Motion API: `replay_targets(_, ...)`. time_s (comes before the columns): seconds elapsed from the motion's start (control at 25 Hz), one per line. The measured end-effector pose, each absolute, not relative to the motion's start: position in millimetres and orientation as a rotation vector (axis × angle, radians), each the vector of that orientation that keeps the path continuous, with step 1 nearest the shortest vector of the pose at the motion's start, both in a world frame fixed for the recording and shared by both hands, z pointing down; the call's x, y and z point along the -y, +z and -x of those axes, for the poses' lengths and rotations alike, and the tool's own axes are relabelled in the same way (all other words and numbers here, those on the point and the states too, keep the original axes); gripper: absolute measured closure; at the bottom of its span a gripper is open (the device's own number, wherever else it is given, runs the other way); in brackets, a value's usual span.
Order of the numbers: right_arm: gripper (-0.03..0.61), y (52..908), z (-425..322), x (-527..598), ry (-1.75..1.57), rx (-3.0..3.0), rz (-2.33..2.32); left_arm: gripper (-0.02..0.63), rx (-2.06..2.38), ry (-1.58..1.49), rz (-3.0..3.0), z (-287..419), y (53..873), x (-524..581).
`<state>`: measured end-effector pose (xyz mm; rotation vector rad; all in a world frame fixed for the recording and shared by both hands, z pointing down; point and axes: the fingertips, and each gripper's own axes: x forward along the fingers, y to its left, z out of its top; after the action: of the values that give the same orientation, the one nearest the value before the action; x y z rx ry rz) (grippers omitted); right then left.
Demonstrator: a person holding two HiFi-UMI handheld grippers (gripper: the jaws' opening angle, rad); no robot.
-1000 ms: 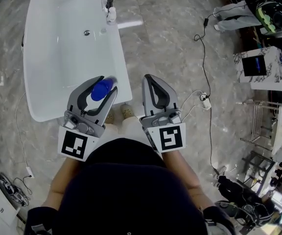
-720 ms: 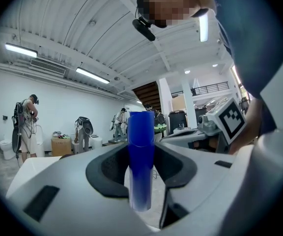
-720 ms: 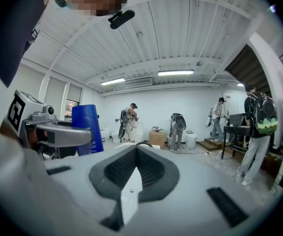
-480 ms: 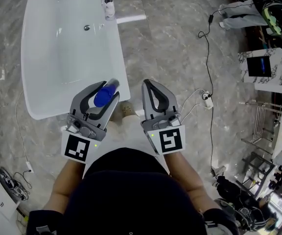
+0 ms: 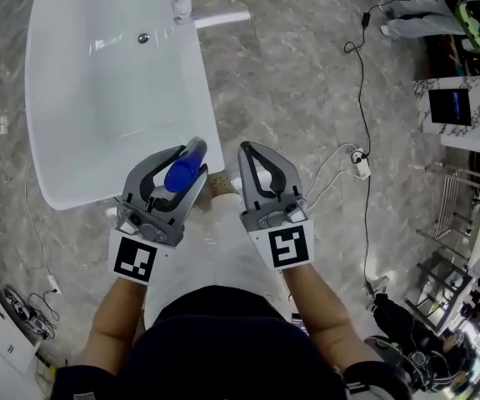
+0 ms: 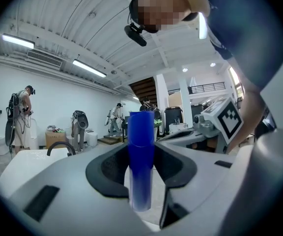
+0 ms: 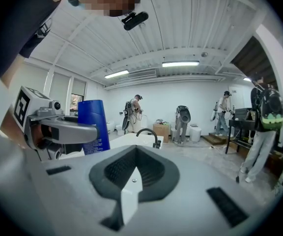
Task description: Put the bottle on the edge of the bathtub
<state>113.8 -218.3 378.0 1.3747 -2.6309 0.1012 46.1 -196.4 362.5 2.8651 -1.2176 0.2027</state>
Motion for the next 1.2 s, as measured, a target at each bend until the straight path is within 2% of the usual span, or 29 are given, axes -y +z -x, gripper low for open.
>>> replay_targets(0.76, 0.578, 473.1, -106.6, 231.9, 0.206, 2.585, -1.312, 0.463, 1.126, 0.201, -2.882, -57.6, 449.8, 214.1)
replay_targets(1.2, 0.578, 519.2, -99.8, 233.5, 0.227, 2.585, -1.225, 0.463, 1.074, 0.335, -2.921, -62.9, 498.8, 222.8)
